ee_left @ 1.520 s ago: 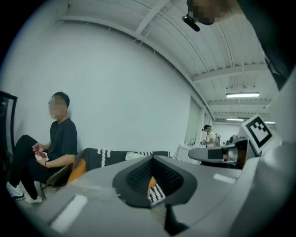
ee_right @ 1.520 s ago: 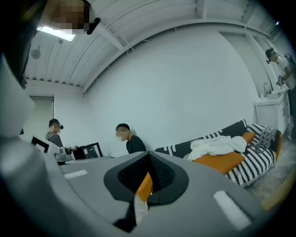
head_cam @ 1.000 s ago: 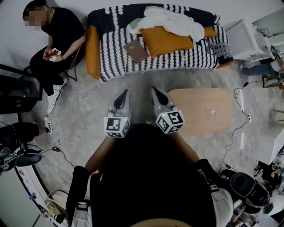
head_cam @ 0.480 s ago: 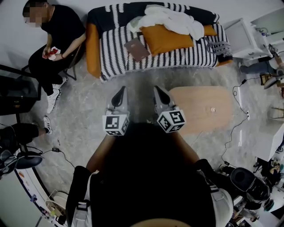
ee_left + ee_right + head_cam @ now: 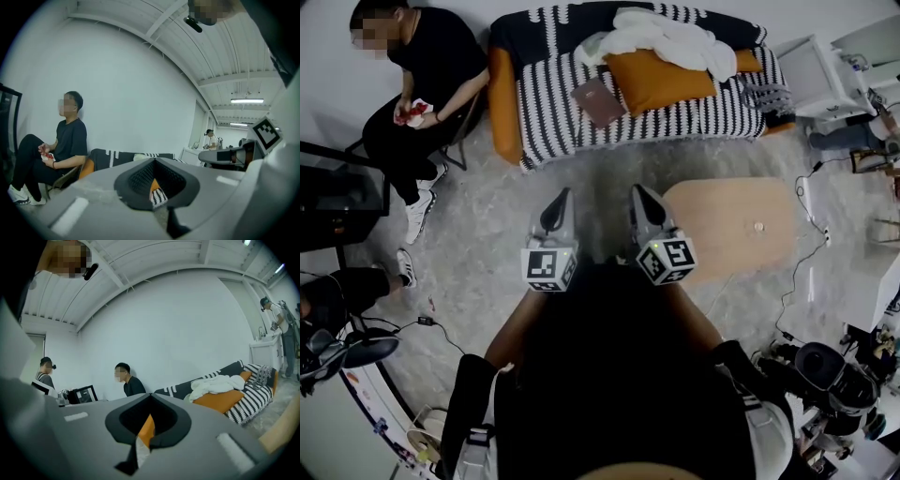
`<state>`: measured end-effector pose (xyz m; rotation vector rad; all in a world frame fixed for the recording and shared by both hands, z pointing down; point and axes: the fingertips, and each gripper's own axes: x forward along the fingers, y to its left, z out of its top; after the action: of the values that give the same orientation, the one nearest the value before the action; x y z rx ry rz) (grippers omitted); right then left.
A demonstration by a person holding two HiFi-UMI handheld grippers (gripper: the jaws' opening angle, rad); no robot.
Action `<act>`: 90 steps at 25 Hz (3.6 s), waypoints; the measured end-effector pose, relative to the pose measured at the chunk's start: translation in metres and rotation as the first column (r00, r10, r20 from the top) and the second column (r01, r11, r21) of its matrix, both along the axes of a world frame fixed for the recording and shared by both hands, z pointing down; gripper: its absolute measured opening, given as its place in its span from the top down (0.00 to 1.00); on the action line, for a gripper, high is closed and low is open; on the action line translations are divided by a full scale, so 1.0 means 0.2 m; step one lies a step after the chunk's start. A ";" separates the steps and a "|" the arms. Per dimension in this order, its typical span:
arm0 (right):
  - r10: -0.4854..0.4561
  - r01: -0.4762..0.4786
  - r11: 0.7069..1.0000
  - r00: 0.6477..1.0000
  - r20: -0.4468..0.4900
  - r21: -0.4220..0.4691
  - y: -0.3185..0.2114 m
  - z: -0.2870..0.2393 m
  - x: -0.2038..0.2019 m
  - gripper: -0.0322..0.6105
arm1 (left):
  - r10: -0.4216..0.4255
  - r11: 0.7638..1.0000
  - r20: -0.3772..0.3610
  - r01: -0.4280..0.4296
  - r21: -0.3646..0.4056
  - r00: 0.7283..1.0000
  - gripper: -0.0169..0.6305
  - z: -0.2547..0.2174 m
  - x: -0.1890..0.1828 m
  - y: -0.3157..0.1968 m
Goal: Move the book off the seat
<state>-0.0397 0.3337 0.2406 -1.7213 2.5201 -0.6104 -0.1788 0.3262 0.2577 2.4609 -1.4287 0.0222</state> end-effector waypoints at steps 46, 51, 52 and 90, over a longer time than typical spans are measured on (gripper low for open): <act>-0.052 0.054 0.998 0.998 0.034 -0.041 -1.19 0.07 0.42 0.94 | 0.000 0.998 0.059 0.003 -0.056 0.998 0.96 0.02 0.53 -1.11; -0.070 0.071 0.996 0.997 0.035 -0.045 -1.30 0.07 0.50 0.94 | -0.034 0.997 0.061 0.038 -0.060 0.998 0.96 0.00 0.61 -1.24; -0.073 0.075 0.996 0.997 0.036 -0.047 -1.32 0.07 0.52 0.94 | -0.038 0.997 0.064 0.042 -0.060 0.997 0.96 0.00 0.63 -1.26; -0.043 0.049 0.975 0.999 0.029 -0.217 -2.00 0.52 0.40 0.94 | -0.058 0.972 0.045 0.067 -0.227 0.997 0.96 0.47 0.49 -1.98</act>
<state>0.0412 -0.0664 0.3447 -1.7101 2.5668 -0.9370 -0.0800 -0.0697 0.3517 2.2402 -1.4313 0.2098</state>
